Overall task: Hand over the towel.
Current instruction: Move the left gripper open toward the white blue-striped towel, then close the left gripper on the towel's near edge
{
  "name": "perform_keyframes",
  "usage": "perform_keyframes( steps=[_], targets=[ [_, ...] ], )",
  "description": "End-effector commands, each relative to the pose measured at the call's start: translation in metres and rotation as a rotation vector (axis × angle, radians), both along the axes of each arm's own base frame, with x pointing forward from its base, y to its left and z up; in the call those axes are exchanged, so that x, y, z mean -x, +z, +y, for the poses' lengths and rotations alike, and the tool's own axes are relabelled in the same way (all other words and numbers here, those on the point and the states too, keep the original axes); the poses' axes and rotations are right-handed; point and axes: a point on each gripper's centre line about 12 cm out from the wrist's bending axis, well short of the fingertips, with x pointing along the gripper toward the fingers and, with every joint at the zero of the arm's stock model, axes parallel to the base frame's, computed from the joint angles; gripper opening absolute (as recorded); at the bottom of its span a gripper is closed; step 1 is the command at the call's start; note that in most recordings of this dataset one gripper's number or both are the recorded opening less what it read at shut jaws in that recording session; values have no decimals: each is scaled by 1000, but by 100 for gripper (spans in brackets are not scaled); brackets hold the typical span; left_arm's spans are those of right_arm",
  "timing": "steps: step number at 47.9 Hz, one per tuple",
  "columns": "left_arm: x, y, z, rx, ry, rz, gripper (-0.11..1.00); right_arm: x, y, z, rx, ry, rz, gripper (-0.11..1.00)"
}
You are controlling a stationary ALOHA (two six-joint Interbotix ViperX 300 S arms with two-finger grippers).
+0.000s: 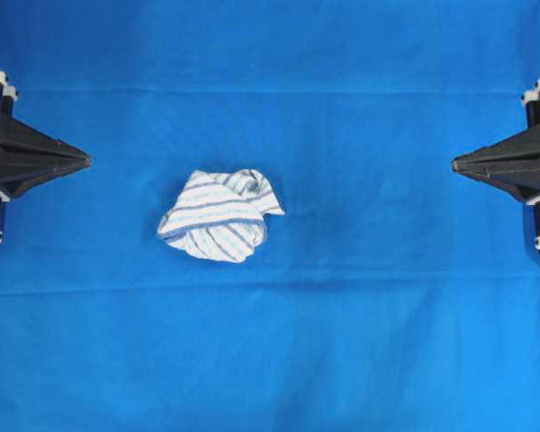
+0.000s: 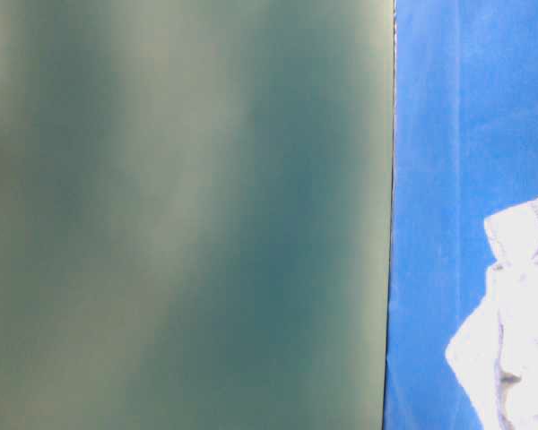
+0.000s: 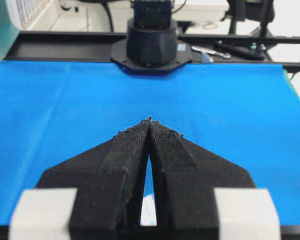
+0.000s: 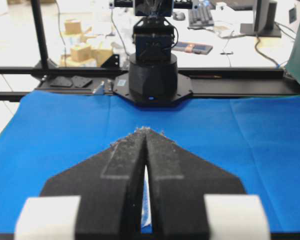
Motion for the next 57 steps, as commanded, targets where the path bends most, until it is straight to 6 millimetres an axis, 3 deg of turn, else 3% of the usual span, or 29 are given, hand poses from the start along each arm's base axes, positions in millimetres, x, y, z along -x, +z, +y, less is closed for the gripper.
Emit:
perform_keyframes(
  steps=[1,19,28,32,39,44,47,57],
  targets=[
    [-3,6,-1,12,-3,-11,0,-3,14,0,-7,-2,-35,0],
    [-23,-14,-1,1,-3,94,0,-5,13,0,-8,-1,-25,0],
    [-38,-42,-1,11,-3,230,2,-7,12,0,-8,-2,-17,0],
    [-46,-55,-3,18,-8,292,18,-8,11,0,-8,-2,-8,0],
    [-67,-77,-8,13,-26,393,63,-11,8,0,-8,-2,8,0],
    [-82,-97,-10,13,-28,474,88,-14,5,-1,-11,-3,20,0],
    [-90,-110,-10,12,-28,525,93,-15,4,-1,-9,-2,26,0],
    [-119,-159,-10,33,-16,684,94,-17,1,-1,-9,-2,40,0]
  ],
)
